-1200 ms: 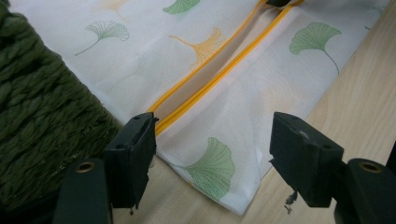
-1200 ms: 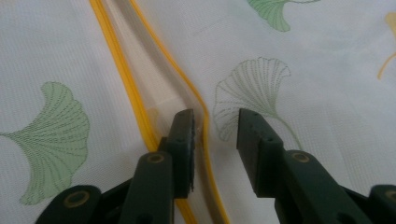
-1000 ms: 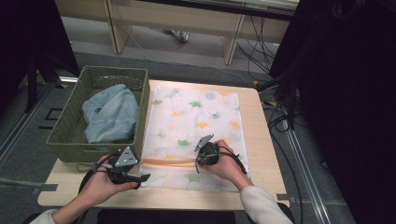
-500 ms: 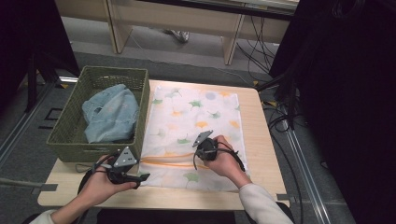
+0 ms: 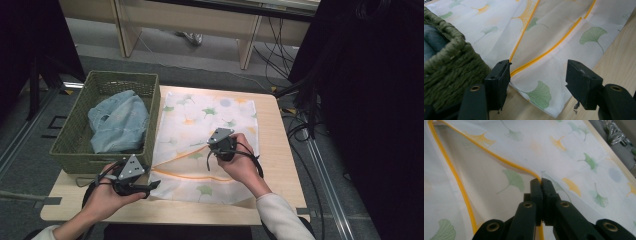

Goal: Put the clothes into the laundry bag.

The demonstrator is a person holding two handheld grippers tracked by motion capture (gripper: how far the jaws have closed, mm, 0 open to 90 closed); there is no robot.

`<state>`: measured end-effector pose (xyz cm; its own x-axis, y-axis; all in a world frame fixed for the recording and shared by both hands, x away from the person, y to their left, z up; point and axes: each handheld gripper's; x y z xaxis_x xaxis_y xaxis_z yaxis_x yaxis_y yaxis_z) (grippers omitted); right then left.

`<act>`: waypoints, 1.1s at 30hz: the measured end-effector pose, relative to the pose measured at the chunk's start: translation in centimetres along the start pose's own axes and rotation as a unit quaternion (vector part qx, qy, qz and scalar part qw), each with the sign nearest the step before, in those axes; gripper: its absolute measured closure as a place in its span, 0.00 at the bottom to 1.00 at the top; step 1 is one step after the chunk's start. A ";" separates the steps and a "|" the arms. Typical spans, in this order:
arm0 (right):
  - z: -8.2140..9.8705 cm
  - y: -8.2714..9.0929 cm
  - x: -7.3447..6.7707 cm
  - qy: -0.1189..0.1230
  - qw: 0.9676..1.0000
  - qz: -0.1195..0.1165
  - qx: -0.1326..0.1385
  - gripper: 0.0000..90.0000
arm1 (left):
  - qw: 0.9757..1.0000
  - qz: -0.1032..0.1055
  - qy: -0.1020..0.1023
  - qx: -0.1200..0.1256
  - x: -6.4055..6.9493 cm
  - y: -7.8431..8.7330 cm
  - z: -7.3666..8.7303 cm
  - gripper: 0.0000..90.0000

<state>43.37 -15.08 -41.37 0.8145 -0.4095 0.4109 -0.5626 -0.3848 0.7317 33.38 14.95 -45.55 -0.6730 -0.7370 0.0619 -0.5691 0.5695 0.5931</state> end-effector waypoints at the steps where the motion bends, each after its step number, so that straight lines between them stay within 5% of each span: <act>1: -0.2 0.1 0.1 -0.002 1.000 0.004 0.001 1.00 | 1.000 -0.001 0.001 0.004 0.0 0.1 -0.1 0.40; 7: -0.8 1.0 0.8 -0.013 0.999 0.023 0.019 1.00 | 0.999 -0.029 0.006 0.040 -0.7 2.0 -1.9 0.39; 11: -1.3 1.7 1.0 -0.017 0.999 0.032 0.028 1.00 | 0.996 -0.068 0.013 0.051 -2.6 3.6 -3.6 0.33; 14: -1.7 1.9 0.9 -0.015 0.999 0.037 0.032 1.00 | 0.995 -0.092 0.023 0.036 -4.6 4.3 -5.0 0.23; 19: -2.2 2.0 1.0 -0.012 0.999 0.037 0.035 1.00 | 0.989 -0.142 0.037 0.021 -8.2 4.4 -7.0 0.12; 26: -2.2 1.8 1.0 -0.007 0.999 0.030 0.035 1.00 | 0.983 -0.172 0.062 -0.014 -11.7 3.0 -8.3 0.05; 29: -2.2 1.9 1.0 -0.014 0.999 0.032 0.033 1.00 | 0.980 -0.177 0.086 -0.038 -13.4 2.2 -8.6 0.05; 33: -2.3 2.0 1.0 -0.016 0.999 0.032 0.034 1.00 | 0.978 -0.177 0.092 -0.066 -14.8 1.1 -9.0 0.06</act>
<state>43.42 -14.40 -38.26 0.7724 -0.4609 0.4370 -0.6224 -0.4124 0.6652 46.99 23.25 -38.58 -0.3414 -0.9395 -0.0299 -0.6769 0.2236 0.7013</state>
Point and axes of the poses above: each handheld gripper's, and its own axes: y roughly backward along the jaws, z roughly out of its underside, x roughly to its right, and after that the axes turned 8 degrees about y, right-handed
